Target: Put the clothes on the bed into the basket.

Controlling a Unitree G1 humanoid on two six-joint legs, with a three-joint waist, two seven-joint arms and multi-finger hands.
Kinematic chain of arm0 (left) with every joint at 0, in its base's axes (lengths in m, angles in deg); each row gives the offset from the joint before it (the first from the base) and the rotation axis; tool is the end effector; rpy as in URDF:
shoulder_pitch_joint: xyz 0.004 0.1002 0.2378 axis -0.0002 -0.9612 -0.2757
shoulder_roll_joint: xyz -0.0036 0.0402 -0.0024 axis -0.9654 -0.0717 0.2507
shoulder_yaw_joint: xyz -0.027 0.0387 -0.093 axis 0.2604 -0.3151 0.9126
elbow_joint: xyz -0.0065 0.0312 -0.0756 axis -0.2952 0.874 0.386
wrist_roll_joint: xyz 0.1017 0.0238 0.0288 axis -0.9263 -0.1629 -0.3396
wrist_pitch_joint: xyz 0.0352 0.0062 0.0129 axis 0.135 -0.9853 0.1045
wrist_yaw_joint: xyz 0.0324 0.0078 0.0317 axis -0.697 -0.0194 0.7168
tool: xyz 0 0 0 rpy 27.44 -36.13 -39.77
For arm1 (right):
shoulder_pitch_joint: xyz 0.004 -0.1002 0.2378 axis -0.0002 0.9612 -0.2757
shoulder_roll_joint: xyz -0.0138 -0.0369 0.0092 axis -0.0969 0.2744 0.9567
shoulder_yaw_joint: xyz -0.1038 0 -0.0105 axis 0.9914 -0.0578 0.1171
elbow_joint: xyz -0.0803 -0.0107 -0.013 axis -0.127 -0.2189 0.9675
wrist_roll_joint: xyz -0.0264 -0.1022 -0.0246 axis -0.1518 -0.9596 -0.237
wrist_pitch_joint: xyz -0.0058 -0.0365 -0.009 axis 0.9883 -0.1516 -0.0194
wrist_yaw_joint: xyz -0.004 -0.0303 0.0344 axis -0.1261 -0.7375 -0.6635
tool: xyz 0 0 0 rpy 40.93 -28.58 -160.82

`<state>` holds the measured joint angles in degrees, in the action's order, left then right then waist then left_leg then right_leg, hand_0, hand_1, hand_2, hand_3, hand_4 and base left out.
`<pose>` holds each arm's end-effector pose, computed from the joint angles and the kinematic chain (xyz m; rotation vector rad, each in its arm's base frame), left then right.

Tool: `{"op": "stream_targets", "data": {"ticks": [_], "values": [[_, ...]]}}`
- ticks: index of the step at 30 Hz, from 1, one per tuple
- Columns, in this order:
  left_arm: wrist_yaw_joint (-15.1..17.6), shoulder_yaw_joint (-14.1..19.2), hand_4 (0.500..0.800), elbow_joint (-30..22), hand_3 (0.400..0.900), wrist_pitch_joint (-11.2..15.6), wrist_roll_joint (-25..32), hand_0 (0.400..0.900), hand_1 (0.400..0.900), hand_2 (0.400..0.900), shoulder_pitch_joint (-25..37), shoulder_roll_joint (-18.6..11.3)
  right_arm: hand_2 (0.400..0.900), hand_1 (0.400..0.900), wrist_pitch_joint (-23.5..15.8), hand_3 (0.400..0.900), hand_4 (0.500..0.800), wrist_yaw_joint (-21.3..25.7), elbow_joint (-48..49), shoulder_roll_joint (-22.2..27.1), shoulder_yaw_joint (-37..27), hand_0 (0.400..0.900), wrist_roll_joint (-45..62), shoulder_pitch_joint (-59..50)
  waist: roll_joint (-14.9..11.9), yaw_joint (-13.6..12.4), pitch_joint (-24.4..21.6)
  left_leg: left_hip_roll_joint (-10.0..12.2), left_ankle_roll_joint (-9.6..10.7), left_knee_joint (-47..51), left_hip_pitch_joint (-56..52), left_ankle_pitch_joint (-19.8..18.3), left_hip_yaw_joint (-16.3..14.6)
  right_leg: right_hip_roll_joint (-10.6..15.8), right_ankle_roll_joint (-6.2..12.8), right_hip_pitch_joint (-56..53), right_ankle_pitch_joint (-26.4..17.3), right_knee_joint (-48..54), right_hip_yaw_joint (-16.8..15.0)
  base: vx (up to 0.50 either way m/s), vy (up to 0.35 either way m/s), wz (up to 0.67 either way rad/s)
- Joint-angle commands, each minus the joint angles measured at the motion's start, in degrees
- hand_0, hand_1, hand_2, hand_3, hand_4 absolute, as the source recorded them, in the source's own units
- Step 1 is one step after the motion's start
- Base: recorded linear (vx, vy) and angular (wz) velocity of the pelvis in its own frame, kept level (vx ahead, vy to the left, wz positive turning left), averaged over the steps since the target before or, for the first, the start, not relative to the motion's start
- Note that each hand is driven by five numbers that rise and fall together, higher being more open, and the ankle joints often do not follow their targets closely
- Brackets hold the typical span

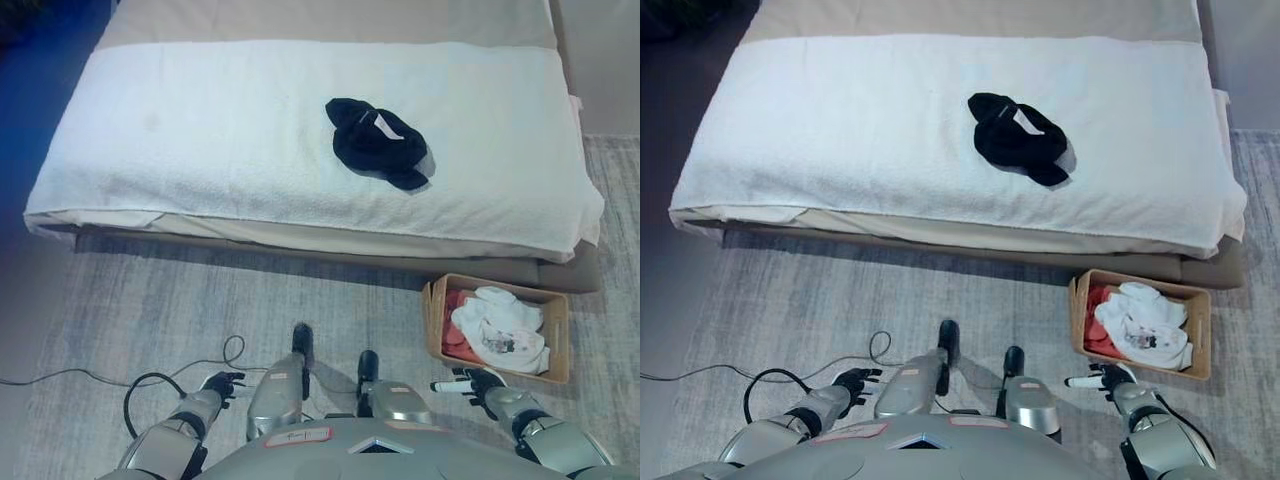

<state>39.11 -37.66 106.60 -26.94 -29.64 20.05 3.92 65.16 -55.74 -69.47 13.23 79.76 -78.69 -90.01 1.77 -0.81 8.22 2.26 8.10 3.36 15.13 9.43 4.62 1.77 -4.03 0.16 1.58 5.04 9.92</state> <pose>0.0833 0.2285 -0.1232 0.4288 1.3323 -0.1105 0.0877 -0.2854 -0.1033 -0.4603 1.3326 -0.0270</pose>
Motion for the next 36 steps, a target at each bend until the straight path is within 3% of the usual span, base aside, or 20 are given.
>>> {"op": "stream_targets", "data": {"ticks": [1, 3, 5, 7, 8, 9, 11, 15, 21, 23, 25, 27, 29, 30, 33, 36], "values": [[1.08, 0.79, 0.8, 0.53, 0.9, 0.37, 1.62, 0.9, 0.9, 0.9, 0.37, -2.86, 0.9, 0.9, -0.93, 0.9, 0.8, 0.96, -0.53, 0.51, 2.22, 0.9, 0.93, 1.02, -1.67, 0.07, -1.24, -0.08, -3.99, -0.85, 4.08, -1.92, 0.41, -2.54, 4.41, -3.41, 8.69, -6.0, -4.86, 0.24, 0.099, -0.5], [1.01, 0.95, 0.8, 0.76, 0.9, 0.27, 1.66, 0.9, 0.9, 0.9, 0.12, -3.01, 0.9, 0.9, -0.77, 0.9, 0.8, 0.64, -0.93, 0.2, 2.08, 0.9, 0.77, 1.28, -1.78, -0.13, -1.99, 0.41, -3.93, -1.02, 3.81, -0.98, 0.5, -2.25, 4.95, -5.15, 9.41, -5.32, -6.67, 0.24, 0.134, -0.43], [0.9, 0.94, 0.8, 0.94, 0.9, 0.28, 1.64, 0.9, 0.9, 0.9, 0.23, -3.64, 0.9, 0.9, -0.43, 0.9, 0.8, -0.26, -1.38, -0.51, 2.05, 0.9, 0.2, 1.62, -2.99, -0.05, -3.4, -0.77, -4.86, -4.04, 4.44, -1.12, 1.01, -0.59, 6.15, -6.64, 10.31, -5.78, -8.48, 0.39, 0.297, -0.46], [0.96, 0.75, 0.8, 0.93, 0.9, 0.27, 1.53, 0.9, 0.9, 0.9, 0.56, -3.99, 0.9, 0.9, -0.37, 0.9, 0.8, -0.47, -1.47, -0.73, 1.94, 0.9, 0.22, 1.86, -3.62, -0.03, -3.81, -1.27, -5.12, -5.82, 5.03, -1.76, 0.27, 0.26, 6.71, -6.48, 10.27, -6.32, -8.78, 0.26, 0.261, -0.3], [0.98, 0.63, 0.8, 0.71, 0.9, 0.39, 1.4, 0.9, 0.9, 0.9, 1.44, -4.71, 0.9, 0.9, -0.31, 0.9, 0.8, -0.73, -1.74, -1.05, 1.33, 0.9, 0.32, 2.03, -4.95, 0.35, -4.6, -2.83, -5.91, -10.13, 6.02, -4.3, -1.75, 2.31, 8.39, -5.98, 9.18, -7.85, -9.28, 0.16, 0.188, -0.21], [0.98, 0.62, 0.8, 0.71, 0.9, 0.39, 1.4, 0.9, 0.9, 0.9, 1.44, -4.73, 0.9, 0.9, -0.31, 0.9, 0.8, -0.73, -1.74, -1.06, 1.33, 0.9, 0.32, 2.03, -4.98, 0.28, -4.65, -2.83, -5.93, -10.28, 6.12, -4.41, -1.83, 2.33, 8.41, -5.91, 9.19, -7.87, -9.36, 0.25, 0.285, -0.29], [0.9, 0.46, 0.8, 0.22, 0.9, 0.45, 1.65, 0.9, 0.9, 0.9, 1.97, -5.53, 0.9, 0.9, -0.07, 0.9, 0.8, -1.06, -1.68, -1.89, 1.33, 0.9, 0.27, 1.74, -6.25, 0.26, -6.04, -4.2, -7.06, -12.05, 6.1, -7.25, -3.63, 4.0, 10.29, -4.49, 5.32, -10.35, -10.42, 0.24, 0.281, -0.34], [0.93, 0.73, 0.8, 0.14, 0.9, 0.44, 1.71, 0.9, 0.9, 0.9, 1.63, -6.06, 0.9, 0.9, 0.11, 0.9, 0.8, -1.2, -1.31, -2.49, 1.21, 0.9, 0.35, 1.45, -7.27, 0.34, -7.08, -5.16, -8.43, -11.21, 4.49, -9.01, -4.76, 5.01, 11.28, -2.91, 0.11, -13.83, -10.94, 0.21, 0.245, -0.18], [1.11, 1.59, 0.8, 0.26, 0.9, 0.2, 2.01, 0.9, 0.9, 0.9, 2.03, -7.46, 0.9, 0.9, 0.24, 0.9, 0.8, -1.15, -0.36, -3.19, 1.18, 0.9, 1.0, 0.26, -7.67, 0.53, -6.2, -6.67, -11.09, -6.9, -2.07, -10.21, -3.72, 5.4, 12.07, 2.11, -9.07, -28.6, -8.52, 0.16, 0.219, 0.03], [1.04, 1.94, 0.8, 0.22, 0.9, 0.21, 2.11, 0.9, 0.9, 0.9, 2.08, -7.63, 0.9, 0.9, 0.11, 0.9, 0.8, -0.87, 0.1, -3.19, 0.97, 0.9, 1.22, 0.06, -7.17, 0.25, -5.46, -6.64, -11.52, -6.07, -4.54, -10.89, -3.56, 6.23, 11.89, 3.14, -8.37, -31.93, -5.39, 0.14, 0.178, 0.02], [1.12, 2.26, 0.8, 0.49, 0.9, 0.05, 2.5, 0.9, 0.9, 0.9, 2.45, -7.84, 0.9, 0.9, 0.0, 0.9, 0.8, -0.82, 0.33, -3.08, 1.06, 0.9, 1.43, -0.28, -6.97, 0.38, -4.8, -6.6, -11.43, -4.69, -6.82, -10.96, -3.01, 5.29, 11.18, 5.14, -5.63, -30.85, -4.48, 0.14, 0.097, 0.1], [1.25, 2.43, 0.8, 0.78, 0.9, 0.02, 2.74, 0.9, 0.9, 0.9, 2.59, -7.82, 0.9, 0.9, -0.05, 0.9, 0.8, -0.58, 0.47, -2.91, 1.09, 0.9, 1.7, -0.78, -6.27, 0.21, -3.88, -5.76, -10.98, -4.21, -7.95, -11.0, -2.88, 6.24, 10.41, 6.63, -1.64, -27.18, -1.95, 0.1, 0.028, 0.14], [1.45, 2.35, 0.8, 0.92, 0.9, 0.17, 2.73, 0.9, 0.9, 0.9, 2.88, -7.65, 0.9, 0.9, -0.28, 0.9, 0.8, -0.09, 0.94, -2.6, 1.0, 0.9, 1.95, -1.31, -5.77, 0.45, -3.04, -5.42, -10.42, -4.26, -8.4, -11.28, -2.36, 6.16, 10.35, 7.76, 0.83, -22.6, -2.52, 0.09, -0.026, 0.31], [1.56, 2.3, 0.8, 1.01, 0.9, 0.2, 2.79, 0.9, 0.9, 0.9, 3.25, -7.6, 0.9, 0.9, -0.35, 0.9, 0.8, 0.1, 1.15, -2.58, 1.26, 0.9, 1.88, -1.62, -5.76, 0.74, -2.55, -5.54, -10.06, -4.37, -8.78, -11.64, -2.02, 5.81, 10.59, 8.36, 0.96, -18.28, -4.36, 0.1, -0.058, 0.42], [1.83, 2.27, 0.8, 1.03, 0.9, 0.54, 2.92, 0.9, 0.9, 0.9, 3.84, -7.19, 0.9, 0.9, -0.43, 0.9, 0.8, 0.48, 1.98, -2.04, 1.34, 0.9, 2.04, -2.52, -5.91, 1.55, -1.66, -6.14, -9.6, -4.71, -9.95, -12.57, -0.96, 6.53, 12.18, 10.99, -3.45, -10.05, -10.37, 0.11, -0.096, 0.43], [1.78, 2.84, 0.8, 1.84, 0.9, 0.69, 2.76, 0.9, 0.9, 0.9, 3.46, -7.03, 0.9, 0.9, -0.31, 0.9, 0.8, 0.67, 3.04, -1.03, 1.14, 0.9, 1.39, -3.41, -5.91, 1.66, -1.1, -6.22, -8.81, -4.46, -11.99, -13.68, -0.42, 8.77, 13.62, 12.73, -8.19, -5.69, -10.03, 0.14, -0.152, 0.22]]}}
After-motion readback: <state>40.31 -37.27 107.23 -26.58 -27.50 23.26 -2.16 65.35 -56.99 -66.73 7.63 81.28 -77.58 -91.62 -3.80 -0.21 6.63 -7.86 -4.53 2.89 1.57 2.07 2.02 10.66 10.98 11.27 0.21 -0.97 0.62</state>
